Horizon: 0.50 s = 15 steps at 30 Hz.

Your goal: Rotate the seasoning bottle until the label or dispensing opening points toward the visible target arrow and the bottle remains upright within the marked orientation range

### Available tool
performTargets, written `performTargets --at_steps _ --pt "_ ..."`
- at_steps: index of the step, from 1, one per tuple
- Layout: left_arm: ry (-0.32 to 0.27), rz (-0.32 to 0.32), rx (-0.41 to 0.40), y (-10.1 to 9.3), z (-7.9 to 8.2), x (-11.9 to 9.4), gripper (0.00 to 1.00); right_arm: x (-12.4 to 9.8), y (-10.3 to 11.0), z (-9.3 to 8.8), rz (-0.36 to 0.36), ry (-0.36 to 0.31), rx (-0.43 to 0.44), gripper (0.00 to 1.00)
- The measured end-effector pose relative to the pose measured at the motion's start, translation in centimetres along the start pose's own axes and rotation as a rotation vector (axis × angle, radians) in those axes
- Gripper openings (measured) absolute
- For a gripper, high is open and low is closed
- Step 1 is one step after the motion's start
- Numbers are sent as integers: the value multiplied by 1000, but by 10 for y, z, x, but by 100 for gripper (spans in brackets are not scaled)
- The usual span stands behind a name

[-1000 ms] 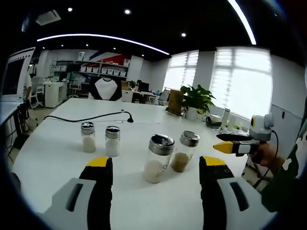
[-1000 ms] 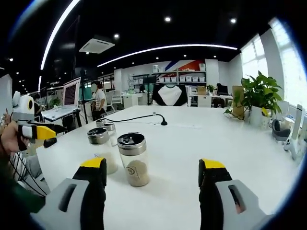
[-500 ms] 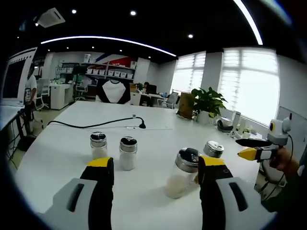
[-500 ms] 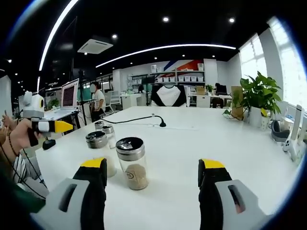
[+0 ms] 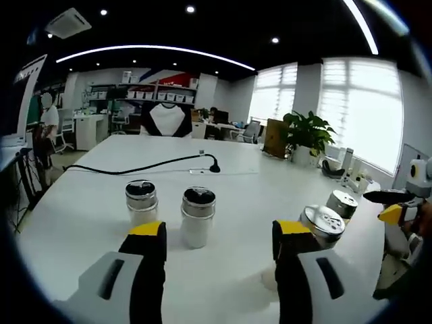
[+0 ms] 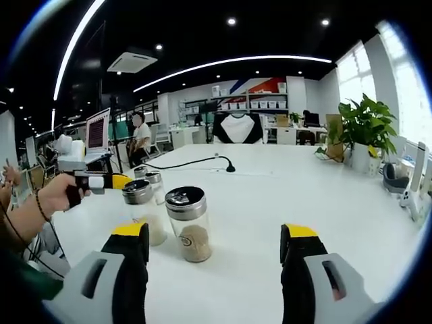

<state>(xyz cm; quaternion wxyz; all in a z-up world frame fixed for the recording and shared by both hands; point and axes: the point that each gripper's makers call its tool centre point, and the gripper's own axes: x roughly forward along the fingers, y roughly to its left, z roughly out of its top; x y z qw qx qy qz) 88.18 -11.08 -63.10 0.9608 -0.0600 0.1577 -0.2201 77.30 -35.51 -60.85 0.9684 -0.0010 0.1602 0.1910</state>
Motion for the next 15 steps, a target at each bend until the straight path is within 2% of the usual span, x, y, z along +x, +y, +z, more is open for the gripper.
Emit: performTargets --at_steps 3,9,12,15 --pt "-1 9 8 1 -2 10 64 -1 -3 -2 -2 5 3 81" --pt "35 37 24 6 -15 32 62 -1 -4 -6 -1 15 22 81" --pt "55 67 31 16 -20 40 62 1 -3 -6 4 19 23 82" --pt "57 71 16 21 -22 48 62 2 -2 -5 8 18 23 82"
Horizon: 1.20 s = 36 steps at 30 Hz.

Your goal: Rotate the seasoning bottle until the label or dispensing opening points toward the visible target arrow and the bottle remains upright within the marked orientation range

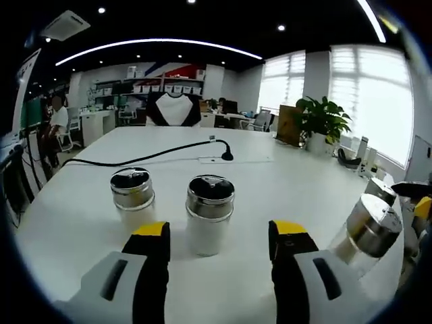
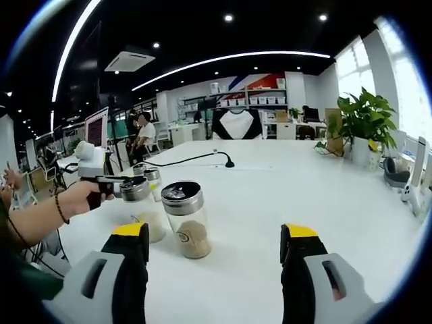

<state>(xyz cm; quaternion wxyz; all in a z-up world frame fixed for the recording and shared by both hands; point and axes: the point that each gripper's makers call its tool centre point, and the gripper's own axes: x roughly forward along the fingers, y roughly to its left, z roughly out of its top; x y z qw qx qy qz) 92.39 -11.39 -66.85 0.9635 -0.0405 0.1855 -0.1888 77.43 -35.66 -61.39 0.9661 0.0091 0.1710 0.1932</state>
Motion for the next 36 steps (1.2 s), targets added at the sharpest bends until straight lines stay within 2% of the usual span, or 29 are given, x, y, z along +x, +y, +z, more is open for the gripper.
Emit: performTargets --at_steps 8,14,16,22,24,28,31,36 --pt "24 3 10 3 -3 20 59 -3 -1 2 -2 -5 -8 82" --pt "35 22 13 5 -3 29 55 -5 -4 -2 -12 9 2 82" --pt "19 31 36 7 0 30 52 -4 -3 -3 -10 10 5 82" --pt "32 55 33 9 -4 35 52 -4 3 2 14 -1 29 81" --pt "53 64 53 11 -10 38 48 -3 3 4 7 -1 13 81" --pt "59 67 33 13 -13 40 37 -5 2 6 11 -10 23 81" --pt "58 75 81 13 -12 41 36 -6 -1 3 4 -2 21 81" --pt "43 69 90 14 -12 41 36 -7 -3 -2 -1 9 32 81"
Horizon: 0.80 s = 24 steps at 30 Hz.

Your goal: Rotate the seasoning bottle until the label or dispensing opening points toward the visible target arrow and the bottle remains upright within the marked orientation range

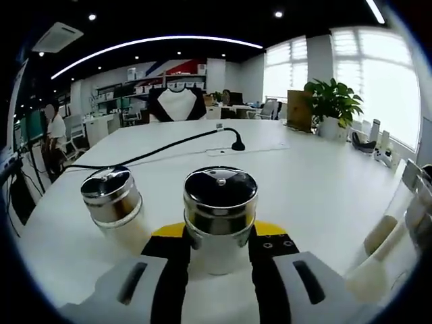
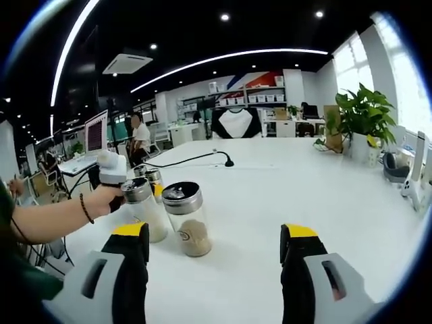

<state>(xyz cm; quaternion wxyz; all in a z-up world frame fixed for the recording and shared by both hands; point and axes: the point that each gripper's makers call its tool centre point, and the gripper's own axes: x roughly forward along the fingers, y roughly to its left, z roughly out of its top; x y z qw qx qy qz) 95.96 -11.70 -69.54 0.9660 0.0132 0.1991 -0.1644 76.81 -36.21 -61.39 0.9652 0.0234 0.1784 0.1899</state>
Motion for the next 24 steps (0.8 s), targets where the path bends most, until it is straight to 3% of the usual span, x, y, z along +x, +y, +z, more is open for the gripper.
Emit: performTargets --at_steps 13,24 --pt "-27 -8 20 -1 -2 -10 35 -2 -6 -5 -21 11 5 81" --pt "-26 -18 17 -3 -14 -31 35 0 -1 -10 -15 18 7 81"
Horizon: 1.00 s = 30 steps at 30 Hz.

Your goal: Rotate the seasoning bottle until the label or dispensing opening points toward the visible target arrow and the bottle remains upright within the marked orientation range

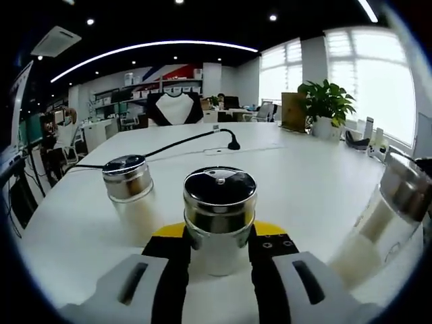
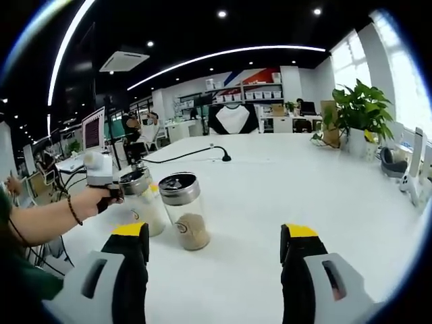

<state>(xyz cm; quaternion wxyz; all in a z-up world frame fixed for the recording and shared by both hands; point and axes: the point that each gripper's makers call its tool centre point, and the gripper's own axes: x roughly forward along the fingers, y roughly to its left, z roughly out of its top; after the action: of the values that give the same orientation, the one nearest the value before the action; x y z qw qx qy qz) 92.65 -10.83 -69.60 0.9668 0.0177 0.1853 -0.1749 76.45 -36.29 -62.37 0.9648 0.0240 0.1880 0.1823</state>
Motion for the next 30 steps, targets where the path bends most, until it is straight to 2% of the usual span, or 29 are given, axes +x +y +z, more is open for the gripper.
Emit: performTargets --at_steps 21,25,30 --pt "0 12 -16 -16 -19 -51 35 5 5 -4 18 18 -5 81" --pt "-9 16 -23 -23 -23 -62 35 6 5 2 12 -14 8 81" --pt "-6 26 -20 -28 -26 -71 35 11 8 0 24 -3 9 81"
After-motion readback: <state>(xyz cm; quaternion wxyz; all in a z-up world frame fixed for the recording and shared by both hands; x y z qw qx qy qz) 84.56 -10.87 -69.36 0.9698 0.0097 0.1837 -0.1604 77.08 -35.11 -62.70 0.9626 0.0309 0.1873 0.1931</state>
